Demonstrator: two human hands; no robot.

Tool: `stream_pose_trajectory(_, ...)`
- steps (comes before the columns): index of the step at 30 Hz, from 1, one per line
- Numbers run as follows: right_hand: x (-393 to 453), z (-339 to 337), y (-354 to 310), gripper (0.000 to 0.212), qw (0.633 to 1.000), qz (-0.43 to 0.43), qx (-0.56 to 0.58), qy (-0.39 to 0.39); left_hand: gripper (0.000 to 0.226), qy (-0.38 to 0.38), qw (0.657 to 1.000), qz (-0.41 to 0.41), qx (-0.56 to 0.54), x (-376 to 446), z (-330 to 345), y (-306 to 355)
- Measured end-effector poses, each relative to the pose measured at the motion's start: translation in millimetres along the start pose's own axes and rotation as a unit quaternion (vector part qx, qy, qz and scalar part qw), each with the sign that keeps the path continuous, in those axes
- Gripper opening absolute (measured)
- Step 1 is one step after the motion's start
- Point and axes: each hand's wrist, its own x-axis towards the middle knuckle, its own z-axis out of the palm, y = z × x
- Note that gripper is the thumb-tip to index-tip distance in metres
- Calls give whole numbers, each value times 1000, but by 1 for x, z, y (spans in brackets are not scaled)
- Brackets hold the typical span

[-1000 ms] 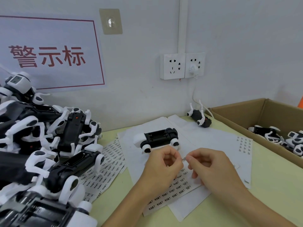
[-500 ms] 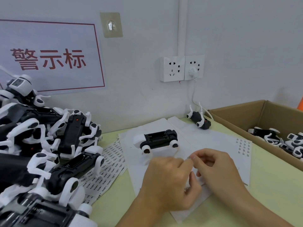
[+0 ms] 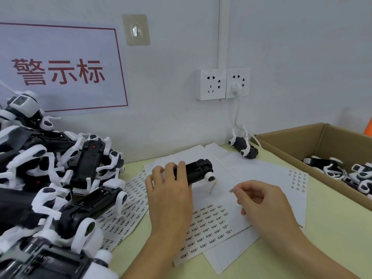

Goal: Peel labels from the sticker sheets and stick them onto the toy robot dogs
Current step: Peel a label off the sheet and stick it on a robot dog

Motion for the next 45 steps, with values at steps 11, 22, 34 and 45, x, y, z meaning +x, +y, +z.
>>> stream_pose_trajectory(11,-7,-6,-22,22,991,-104,78,-40,25,-298,732,-340,-510,11,-18,27)
stream_pose_trajectory(22,-5,-11,-26,24,992,-73,86,-50,64,-347,617,-166,-687,-4,-7,19)
stream_pose_trajectory(34,-2,-8,-16,21,996,-80,-40,-28,66,-307,659,-137,-673,-4,-1,17)
stream_pose_trajectory(45,-7,-5,-22,26,992,-112,-52,-16,72,-317,692,-91,-642,-5,3,18)
